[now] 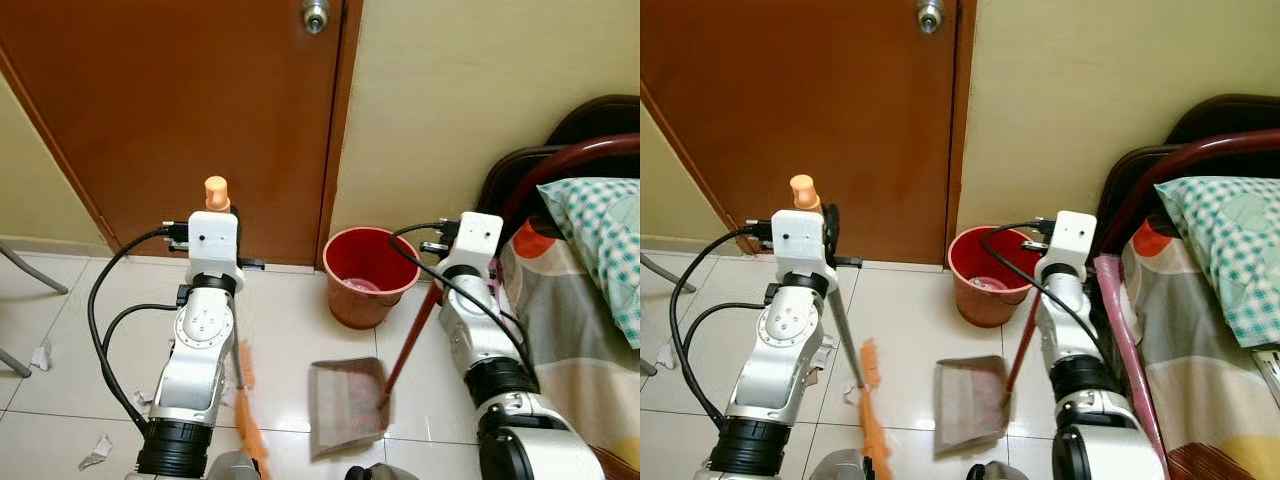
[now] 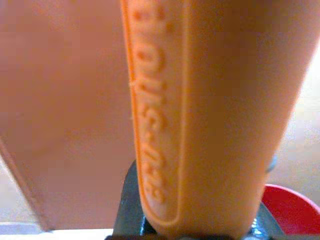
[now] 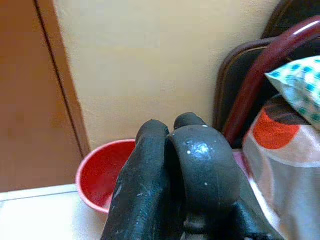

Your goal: Sweep floor

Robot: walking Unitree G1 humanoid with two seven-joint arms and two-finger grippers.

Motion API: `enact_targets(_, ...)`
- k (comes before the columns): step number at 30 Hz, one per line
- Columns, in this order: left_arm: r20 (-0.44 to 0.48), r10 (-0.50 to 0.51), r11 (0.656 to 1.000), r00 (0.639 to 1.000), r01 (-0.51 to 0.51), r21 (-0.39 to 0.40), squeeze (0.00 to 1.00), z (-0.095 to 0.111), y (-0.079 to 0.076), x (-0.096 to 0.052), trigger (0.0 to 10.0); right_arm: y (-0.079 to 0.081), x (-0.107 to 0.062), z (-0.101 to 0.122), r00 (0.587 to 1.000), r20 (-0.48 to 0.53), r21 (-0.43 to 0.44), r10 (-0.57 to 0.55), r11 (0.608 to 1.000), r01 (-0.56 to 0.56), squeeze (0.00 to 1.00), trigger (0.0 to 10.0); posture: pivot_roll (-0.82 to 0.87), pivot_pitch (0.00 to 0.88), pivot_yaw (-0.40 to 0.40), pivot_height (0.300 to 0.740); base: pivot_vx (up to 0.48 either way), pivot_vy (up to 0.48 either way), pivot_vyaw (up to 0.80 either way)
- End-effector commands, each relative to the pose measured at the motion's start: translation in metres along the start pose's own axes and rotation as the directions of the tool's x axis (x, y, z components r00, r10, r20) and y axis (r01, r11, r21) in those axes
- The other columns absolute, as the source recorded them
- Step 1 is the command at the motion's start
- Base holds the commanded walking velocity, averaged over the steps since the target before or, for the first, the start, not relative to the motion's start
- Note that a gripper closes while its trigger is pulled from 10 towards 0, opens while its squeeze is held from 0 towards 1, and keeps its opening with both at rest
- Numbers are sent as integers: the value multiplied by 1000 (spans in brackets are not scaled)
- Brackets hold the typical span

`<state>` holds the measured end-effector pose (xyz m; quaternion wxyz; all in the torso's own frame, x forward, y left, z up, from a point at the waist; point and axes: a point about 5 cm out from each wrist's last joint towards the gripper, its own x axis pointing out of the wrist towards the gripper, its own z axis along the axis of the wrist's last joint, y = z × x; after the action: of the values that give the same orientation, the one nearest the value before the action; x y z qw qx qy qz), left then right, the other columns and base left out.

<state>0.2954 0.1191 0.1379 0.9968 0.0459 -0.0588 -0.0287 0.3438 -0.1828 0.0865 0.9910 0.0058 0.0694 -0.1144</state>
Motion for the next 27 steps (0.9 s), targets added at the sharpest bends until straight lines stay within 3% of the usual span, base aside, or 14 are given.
enact_targets(1, 45, -39, 999, 998, 41, -33, 0, 12, -8, 1, 10000, -3, 1, 3, 1000, -5, -23, -9, 1000, 9, 0, 10000, 77, 65, -44, 740, 0, 0, 0)
enact_targets(11, 24, -148, 983, 989, 150, -106, 0, 15, -34, 3, 10000, -21, -11, -20, 994, -108, -81, -20, 997, 12, 0, 10000, 63, 76, -37, 740, 0, 0, 0)
enact_targets(18, 16, -145, 984, 989, 145, -105, 0, 14, -28, 3, 10000, -35, -28, -37, 969, -249, -137, 6, 990, -41, 0, 10000, 58, 81, -49, 740, 0, 0, 0)
enact_targets(27, -4, -123, 987, 992, 122, -108, 0, 9, -22, 1, 10000, -66, -52, -24, 947, -311, -190, 77, 972, -141, 0, 10000, 40, 81, -61, 740, 0, 0, 0)
